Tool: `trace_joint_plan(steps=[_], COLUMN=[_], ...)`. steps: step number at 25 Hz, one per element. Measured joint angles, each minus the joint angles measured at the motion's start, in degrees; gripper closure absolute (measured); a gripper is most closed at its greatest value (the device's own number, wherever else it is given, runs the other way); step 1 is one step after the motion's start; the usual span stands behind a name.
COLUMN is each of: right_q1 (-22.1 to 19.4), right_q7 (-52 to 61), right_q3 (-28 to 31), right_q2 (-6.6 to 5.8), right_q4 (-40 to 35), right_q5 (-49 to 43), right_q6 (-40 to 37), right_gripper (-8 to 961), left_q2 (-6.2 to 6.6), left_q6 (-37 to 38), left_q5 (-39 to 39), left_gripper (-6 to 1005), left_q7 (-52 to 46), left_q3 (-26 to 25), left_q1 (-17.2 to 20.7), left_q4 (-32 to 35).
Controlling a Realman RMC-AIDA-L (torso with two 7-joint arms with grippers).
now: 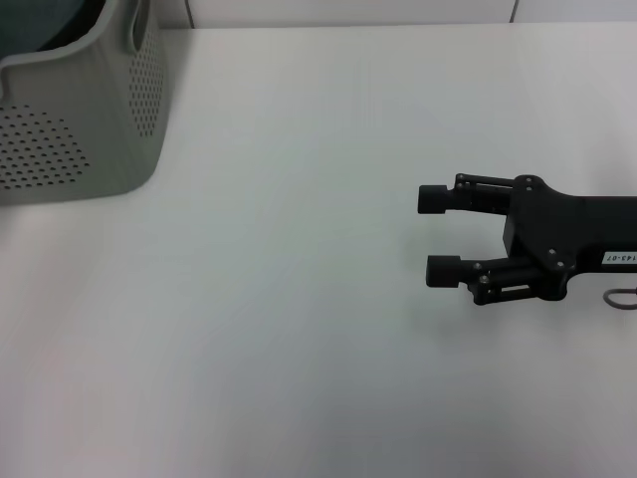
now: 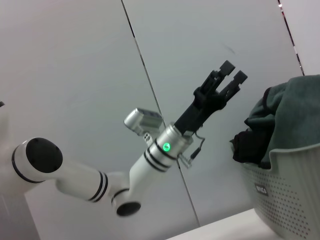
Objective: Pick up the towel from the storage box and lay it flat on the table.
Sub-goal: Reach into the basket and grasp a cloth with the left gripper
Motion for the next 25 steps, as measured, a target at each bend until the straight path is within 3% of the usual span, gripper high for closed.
trace_joint_plan(steps=[5,9,12,18,25], right_q1=[0.12,-0.26,-0.89,-1.76,-1.6], right_q7=[-0.01,0.0,0.0,0.0,0.0], right_q3=[-0.16,-0.16,-0.13,0.03,0.03], right_q2=[0.39,0.74,0.95,1.11,1.11], right_q4=[0.19,0.23,0.28,0.28,0.29], right_q5=[-0.11,-0.12,-0.13,-0.13,-0.13], right_q6=[0.0,0.0,0.0,0.13,0.83], right_gripper=[98,98,98,98,98], left_q2=[-1.72,-1.61,-1.5,-1.44,-1.3], left_q6=[-10.61,-19.57,-25.37,-30.78,-32.14], left_q5=[0.58,0.8,0.83,0.96,2.28], left_gripper=[225,234,326,324,327], left_q7=[-4.29,-5.44,-5.52,-5.6,-6.26], left_q3=[1.45,5.29,6.96,7.11,7.73], left_q1=[-0.29,-0.15,0.31,2.27,4.21], left_q4=[10.99,15.94,18.98,20.34,19.56])
